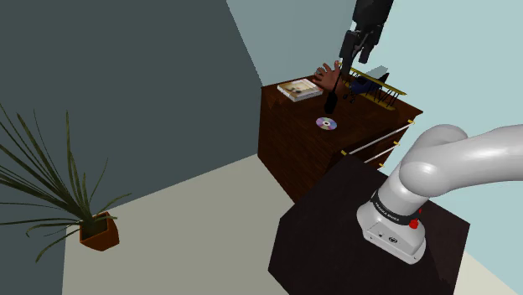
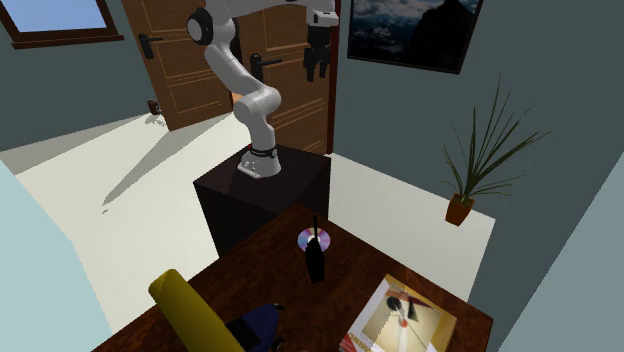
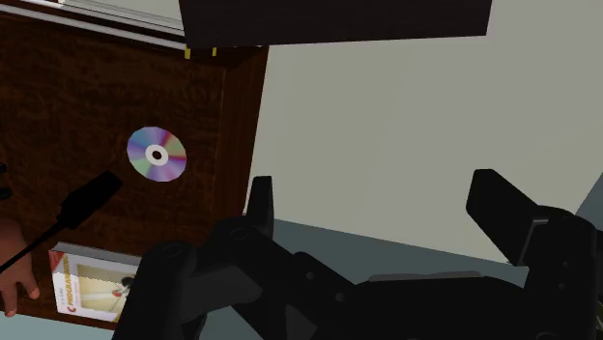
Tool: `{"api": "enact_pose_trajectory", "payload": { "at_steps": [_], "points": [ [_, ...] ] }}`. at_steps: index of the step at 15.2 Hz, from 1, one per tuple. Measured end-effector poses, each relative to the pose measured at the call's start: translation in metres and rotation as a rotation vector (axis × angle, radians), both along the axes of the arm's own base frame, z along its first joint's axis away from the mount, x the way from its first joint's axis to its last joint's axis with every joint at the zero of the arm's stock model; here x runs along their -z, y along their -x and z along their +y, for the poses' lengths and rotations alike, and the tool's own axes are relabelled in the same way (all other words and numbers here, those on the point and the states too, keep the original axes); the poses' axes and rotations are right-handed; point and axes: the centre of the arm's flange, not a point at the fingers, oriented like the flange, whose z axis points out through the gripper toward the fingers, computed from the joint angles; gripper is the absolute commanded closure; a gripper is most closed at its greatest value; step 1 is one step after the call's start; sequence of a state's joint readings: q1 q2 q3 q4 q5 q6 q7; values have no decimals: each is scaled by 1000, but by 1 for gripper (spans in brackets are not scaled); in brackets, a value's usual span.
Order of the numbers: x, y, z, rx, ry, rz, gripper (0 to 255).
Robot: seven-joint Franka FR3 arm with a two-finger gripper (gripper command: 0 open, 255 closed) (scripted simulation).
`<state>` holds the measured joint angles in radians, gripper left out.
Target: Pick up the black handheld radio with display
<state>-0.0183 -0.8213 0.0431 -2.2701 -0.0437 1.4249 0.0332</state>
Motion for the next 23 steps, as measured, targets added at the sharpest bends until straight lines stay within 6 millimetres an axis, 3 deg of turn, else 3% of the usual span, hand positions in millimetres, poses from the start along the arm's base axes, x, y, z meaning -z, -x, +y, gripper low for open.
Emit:
{"api": "enact_pose_trajectory", "payload": {
  "at_steps": [4,8,23],
  "points": [
    [17,-10,-19,14,-1,-6,0],
    [40,-28,-57,40,-3,-18,0],
    [157,-95,-207,139,-8,-65,0]
  ]
}}
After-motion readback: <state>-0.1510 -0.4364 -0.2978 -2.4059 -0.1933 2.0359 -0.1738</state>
